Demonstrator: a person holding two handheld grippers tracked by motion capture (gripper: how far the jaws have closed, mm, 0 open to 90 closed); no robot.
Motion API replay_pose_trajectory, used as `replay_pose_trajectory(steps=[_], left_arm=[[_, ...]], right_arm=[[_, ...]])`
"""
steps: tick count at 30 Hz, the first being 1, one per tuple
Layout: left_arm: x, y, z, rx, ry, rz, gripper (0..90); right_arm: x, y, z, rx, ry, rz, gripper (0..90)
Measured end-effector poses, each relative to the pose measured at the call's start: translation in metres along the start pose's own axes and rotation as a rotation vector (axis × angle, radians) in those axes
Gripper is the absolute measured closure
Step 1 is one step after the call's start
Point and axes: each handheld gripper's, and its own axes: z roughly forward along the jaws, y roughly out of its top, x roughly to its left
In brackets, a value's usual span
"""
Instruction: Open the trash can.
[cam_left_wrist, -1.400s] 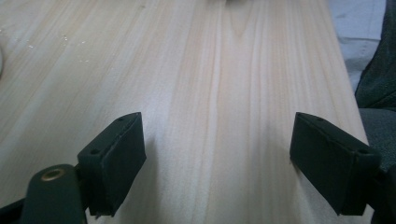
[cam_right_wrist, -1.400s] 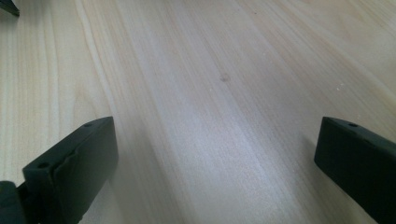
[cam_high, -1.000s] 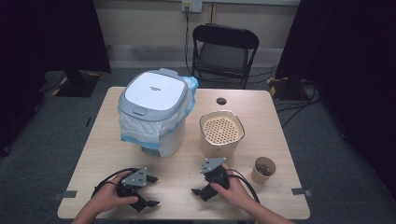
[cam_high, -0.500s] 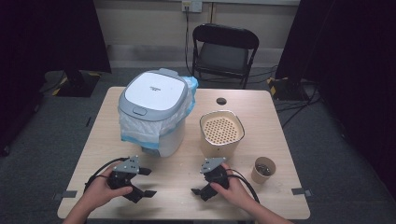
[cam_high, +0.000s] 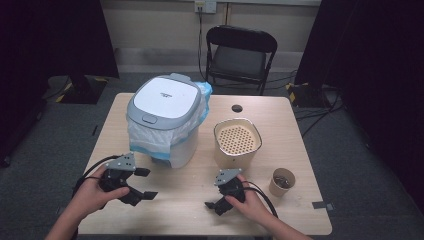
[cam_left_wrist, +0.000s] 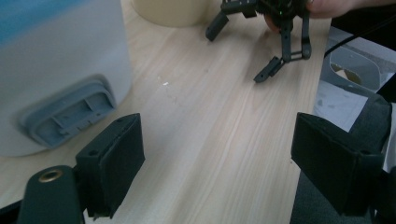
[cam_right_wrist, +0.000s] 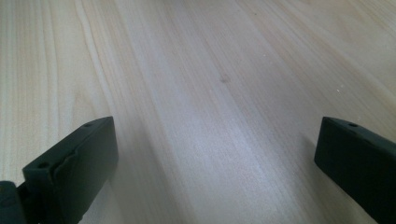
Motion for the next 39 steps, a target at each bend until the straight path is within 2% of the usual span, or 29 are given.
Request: replay_pose_trajectory(steps=[5, 17, 18, 24, 25, 33, 39], left_arm=[[0.000, 0.010, -0.009, 0.002, 0.004, 0.004, 16.8], [0.001, 0.033, -0.025, 0.010, -0.021, 0.006, 16.5], [0.002, 0.036, -0.027, 0.004, -0.019, -0.006, 16.1], [0.003, 0.045, -0.034, 0.002, -0.011, -0.006, 16.0], [0.003, 0.049, -0.037, 0.008, -0.005, -0.017, 16.0], [0.003, 0.066, -0.044, 0.029, 0.000, -0.013, 16.0], [0.003, 0.080, -0.052, 0.013, 0.008, 0.000, 16.0]], right_arm=[[0.000, 0.000, 0.000, -0.001, -0.001, 0.000, 0.0], [0.000, 0.000, 0.000, -0.002, -0.005, -0.001, 0.0], [0.000, 0.000, 0.000, -0.002, -0.001, -0.001, 0.0], [0.000, 0.000, 0.000, 0.000, -0.006, -0.001, 0.0], [0.000, 0.000, 0.000, -0.001, -0.004, -0.001, 0.0], [0.000, 0.000, 0.000, -0.002, -0.002, -0.002, 0.0], [0.000, 0.000, 0.000, 0.001, -0.002, -0.001, 0.0]])
